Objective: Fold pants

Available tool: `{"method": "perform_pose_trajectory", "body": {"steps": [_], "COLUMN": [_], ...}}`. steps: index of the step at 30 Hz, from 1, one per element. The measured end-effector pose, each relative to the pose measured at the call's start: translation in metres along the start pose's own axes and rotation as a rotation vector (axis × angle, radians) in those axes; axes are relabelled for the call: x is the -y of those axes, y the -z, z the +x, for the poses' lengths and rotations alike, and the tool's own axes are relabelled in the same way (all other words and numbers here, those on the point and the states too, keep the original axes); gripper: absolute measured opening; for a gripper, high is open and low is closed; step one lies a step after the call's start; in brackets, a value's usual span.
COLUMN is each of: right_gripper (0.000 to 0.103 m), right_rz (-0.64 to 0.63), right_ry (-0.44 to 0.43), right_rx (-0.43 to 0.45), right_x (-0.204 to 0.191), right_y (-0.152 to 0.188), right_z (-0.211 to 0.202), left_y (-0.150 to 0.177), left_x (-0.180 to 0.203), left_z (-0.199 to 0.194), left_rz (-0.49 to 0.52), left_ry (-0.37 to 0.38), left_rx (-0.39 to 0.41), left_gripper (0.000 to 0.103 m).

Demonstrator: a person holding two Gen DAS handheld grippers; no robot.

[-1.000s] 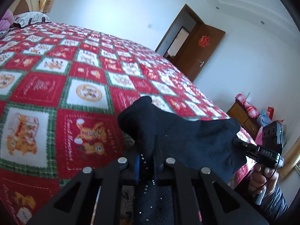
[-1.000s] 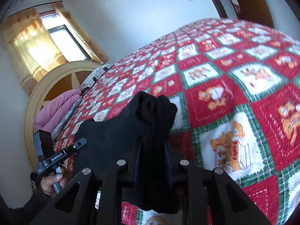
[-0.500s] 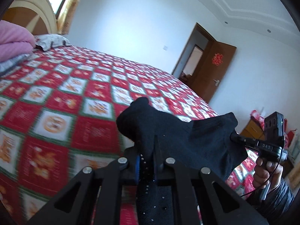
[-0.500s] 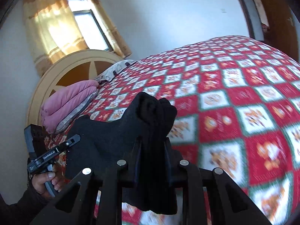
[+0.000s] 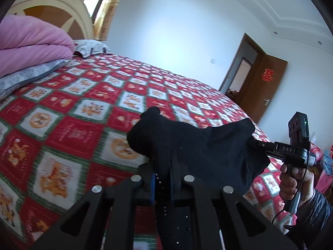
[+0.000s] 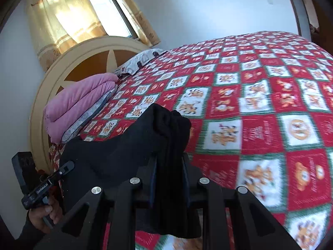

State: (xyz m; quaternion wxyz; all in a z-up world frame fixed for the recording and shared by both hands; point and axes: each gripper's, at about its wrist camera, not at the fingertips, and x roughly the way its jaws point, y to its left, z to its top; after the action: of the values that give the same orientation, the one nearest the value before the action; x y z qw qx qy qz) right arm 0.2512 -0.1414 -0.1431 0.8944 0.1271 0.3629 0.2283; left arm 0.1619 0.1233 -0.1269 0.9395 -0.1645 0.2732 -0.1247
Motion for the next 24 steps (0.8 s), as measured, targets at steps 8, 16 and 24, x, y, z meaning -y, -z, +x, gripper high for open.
{"method": "perform_pose_trajectory", "body": {"steps": [8, 16, 24], "right_gripper": [0.022, 0.025, 0.059], "right_rz": [-0.036, -0.025, -0.021], "right_ry": [0.007, 0.063, 0.207], "right_rx": [-0.055, -0.128, -0.121], "right_x": [-0.025, -0.013, 0.008], "right_y": [-0.019, -0.014, -0.003], "right_z": [0.053, 0.084, 0.098], "left_y": [0.005, 0.021, 0.026], "left_x": [-0.031, -0.044, -0.05], "left_z": [0.007, 0.03, 0.03], "left_rz": [-0.025, -0.016, -0.023], "left_ry": [-0.064, -0.128, -0.269], "left_rx": [-0.022, -0.091, -0.081], "left_gripper": [0.01, 0.039, 0.092]}}
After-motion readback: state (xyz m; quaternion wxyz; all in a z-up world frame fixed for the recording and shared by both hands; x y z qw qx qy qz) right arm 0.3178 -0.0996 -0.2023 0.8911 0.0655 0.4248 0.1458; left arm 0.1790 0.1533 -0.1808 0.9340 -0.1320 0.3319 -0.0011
